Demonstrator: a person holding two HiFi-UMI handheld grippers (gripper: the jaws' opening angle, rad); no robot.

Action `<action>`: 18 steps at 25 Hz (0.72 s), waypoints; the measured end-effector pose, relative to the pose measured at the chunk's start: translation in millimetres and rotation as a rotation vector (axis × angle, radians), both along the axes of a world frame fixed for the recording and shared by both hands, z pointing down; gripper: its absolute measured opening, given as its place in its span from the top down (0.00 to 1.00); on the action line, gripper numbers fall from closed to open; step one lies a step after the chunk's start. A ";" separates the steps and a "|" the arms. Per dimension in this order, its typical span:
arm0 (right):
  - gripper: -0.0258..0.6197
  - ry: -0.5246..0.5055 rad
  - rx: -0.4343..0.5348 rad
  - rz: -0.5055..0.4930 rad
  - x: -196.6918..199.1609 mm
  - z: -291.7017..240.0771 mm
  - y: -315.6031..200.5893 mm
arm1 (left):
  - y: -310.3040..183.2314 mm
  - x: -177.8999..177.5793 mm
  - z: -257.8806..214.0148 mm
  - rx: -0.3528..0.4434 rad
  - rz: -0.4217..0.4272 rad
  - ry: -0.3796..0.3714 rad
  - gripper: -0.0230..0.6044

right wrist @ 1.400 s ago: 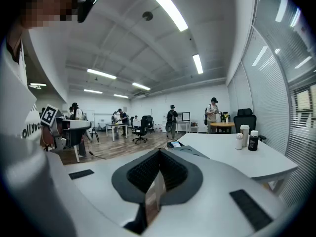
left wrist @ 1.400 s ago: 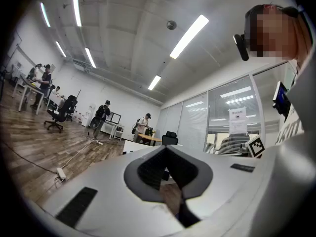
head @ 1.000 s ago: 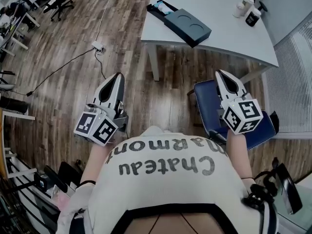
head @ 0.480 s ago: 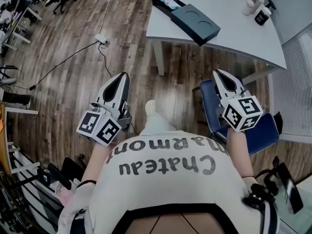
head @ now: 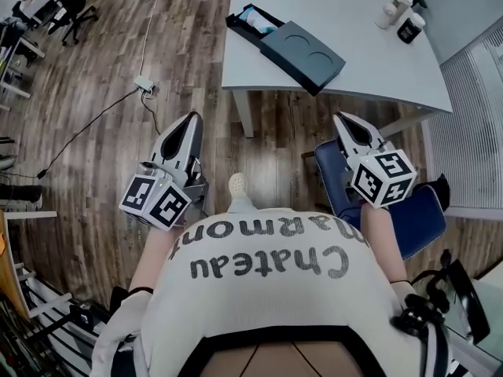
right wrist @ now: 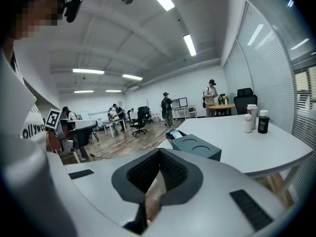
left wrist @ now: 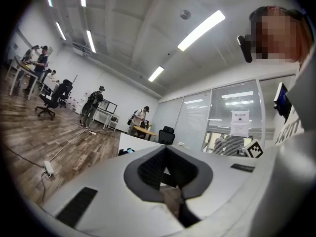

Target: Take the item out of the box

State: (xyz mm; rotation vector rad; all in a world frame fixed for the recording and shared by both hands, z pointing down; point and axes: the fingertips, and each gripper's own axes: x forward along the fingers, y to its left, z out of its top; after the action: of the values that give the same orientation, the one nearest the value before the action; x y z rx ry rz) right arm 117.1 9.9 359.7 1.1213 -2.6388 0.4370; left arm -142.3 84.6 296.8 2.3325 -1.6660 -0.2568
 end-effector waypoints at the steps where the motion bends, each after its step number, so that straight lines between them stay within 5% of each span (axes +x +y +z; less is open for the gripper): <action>1: 0.96 0.001 0.001 0.007 -4.5 -2.5 -6.8 | -11.5 -2.7 -4.7 0.007 0.015 -0.001 0.97; 18: 0.96 0.002 0.034 0.129 -74.6 -27.0 -89.5 | -136.8 -55.1 -38.8 0.073 0.204 -0.014 0.97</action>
State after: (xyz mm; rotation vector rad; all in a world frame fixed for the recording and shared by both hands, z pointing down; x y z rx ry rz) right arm 42.5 -79.6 332.7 1.3074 -2.5903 0.4165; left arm -197.5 -52.2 258.0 2.5397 -1.4326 -0.2647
